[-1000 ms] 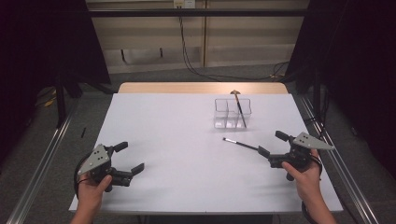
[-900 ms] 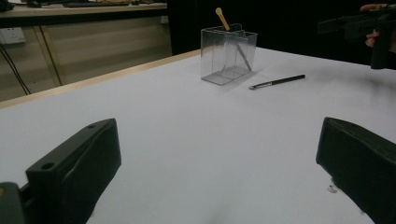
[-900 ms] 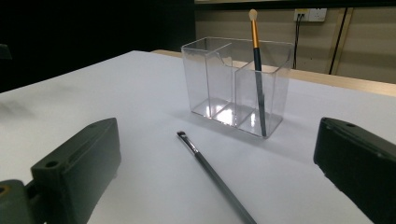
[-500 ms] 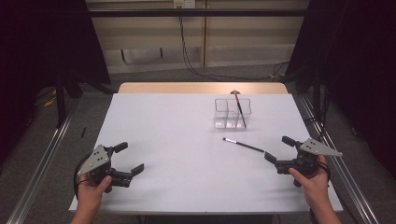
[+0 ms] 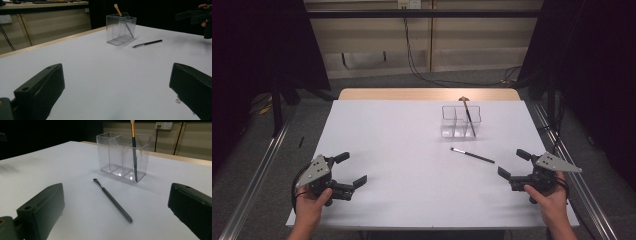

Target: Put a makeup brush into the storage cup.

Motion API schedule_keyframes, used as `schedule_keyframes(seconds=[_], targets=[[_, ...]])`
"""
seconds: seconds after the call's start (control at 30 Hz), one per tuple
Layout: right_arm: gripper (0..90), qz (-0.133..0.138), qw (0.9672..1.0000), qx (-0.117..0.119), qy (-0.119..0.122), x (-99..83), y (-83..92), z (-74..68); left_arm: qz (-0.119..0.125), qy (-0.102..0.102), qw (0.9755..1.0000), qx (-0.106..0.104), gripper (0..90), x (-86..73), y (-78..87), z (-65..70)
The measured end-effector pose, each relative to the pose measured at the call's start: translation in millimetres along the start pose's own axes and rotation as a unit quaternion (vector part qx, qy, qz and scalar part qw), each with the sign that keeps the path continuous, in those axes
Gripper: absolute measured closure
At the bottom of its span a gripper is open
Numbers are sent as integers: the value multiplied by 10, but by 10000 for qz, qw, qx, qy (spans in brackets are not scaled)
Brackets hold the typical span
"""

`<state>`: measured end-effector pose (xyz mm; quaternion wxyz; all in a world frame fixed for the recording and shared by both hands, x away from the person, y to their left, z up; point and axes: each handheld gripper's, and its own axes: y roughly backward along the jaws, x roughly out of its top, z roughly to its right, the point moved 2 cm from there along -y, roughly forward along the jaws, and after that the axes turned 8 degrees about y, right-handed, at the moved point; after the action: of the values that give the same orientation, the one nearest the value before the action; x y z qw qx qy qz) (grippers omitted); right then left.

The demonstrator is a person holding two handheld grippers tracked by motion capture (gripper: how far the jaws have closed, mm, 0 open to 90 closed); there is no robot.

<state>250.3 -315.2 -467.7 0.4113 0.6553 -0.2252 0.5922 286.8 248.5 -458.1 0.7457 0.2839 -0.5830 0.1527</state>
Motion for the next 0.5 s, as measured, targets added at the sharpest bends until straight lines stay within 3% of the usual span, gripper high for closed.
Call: schedule_keyframes(seconds=[0.5], targets=[[4,-38,10000,-14,84,-46,71,1,-6,-19,10000,10,0,0,4,-1]])
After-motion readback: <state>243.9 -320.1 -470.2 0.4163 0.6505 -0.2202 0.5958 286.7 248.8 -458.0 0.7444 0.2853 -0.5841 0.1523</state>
